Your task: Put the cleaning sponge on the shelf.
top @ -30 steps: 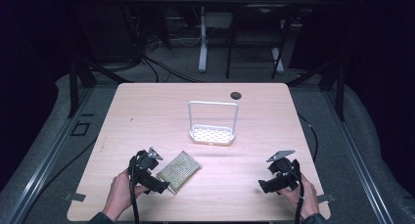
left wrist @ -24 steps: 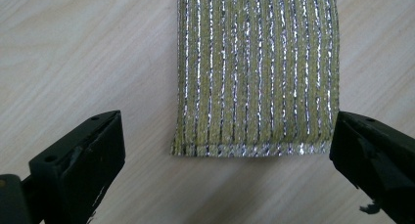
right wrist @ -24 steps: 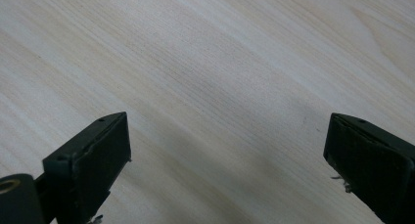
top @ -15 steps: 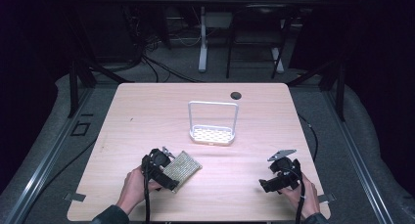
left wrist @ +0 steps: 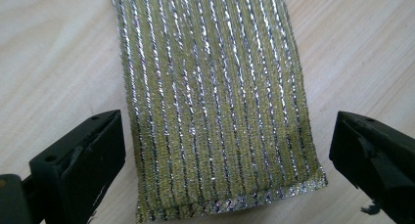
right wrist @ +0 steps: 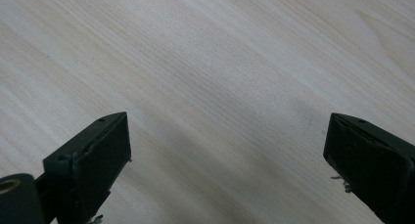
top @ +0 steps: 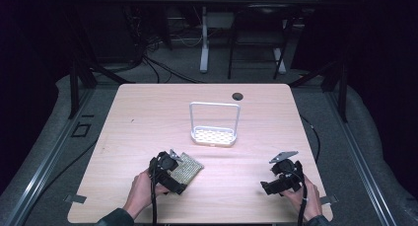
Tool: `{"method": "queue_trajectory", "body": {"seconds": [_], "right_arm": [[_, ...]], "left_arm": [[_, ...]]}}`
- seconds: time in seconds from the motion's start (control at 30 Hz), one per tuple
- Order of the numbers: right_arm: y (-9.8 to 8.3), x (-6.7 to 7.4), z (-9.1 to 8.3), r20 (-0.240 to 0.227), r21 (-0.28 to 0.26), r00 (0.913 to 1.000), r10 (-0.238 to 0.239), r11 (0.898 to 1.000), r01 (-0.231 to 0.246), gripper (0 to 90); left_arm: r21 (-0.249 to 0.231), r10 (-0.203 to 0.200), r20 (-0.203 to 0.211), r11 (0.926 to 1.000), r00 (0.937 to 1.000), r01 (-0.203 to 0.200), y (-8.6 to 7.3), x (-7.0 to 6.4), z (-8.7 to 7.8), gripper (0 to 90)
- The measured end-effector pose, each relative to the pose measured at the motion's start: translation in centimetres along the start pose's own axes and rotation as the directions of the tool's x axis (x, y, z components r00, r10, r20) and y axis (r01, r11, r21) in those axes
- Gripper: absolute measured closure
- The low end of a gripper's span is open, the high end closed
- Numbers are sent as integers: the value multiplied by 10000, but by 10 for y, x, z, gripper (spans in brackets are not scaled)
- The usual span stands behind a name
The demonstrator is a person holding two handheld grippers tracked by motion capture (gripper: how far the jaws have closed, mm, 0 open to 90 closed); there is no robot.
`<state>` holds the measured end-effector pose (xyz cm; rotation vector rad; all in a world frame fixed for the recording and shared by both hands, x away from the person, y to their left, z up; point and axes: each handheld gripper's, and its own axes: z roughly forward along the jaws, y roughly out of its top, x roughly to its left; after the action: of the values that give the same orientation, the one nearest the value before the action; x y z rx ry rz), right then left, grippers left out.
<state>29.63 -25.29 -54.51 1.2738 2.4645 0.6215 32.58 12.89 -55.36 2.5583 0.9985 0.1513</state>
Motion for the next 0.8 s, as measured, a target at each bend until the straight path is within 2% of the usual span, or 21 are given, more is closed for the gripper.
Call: {"method": "queue_trajectory", "body": {"seconds": [0.13,0.23,0.33,0.63,0.8], "right_arm": [[0,0,0,-37,-50,10000,92,9999,-93,28],[0,-1,0,-70,21,9999,72,10000,-72,28],[0,1,0,24,-148,10000,-64,9999,64,27],[0,-1,-3,-23,-228,10000,17,9997,-17,33],[1,2,-5,160,-460,9997,-159,9988,167,41]], "left_arm": [[195,-15,-64,9998,10000,17,1,0,5,3],[222,-53,-280,9997,9996,59,1,-3,7,6],[245,-1,-451,9997,9990,12,1,-5,6,37],[243,-48,-594,9997,9982,63,1,-7,6,96],[190,-4,-671,9998,9977,17,1,-8,4,140]]}}
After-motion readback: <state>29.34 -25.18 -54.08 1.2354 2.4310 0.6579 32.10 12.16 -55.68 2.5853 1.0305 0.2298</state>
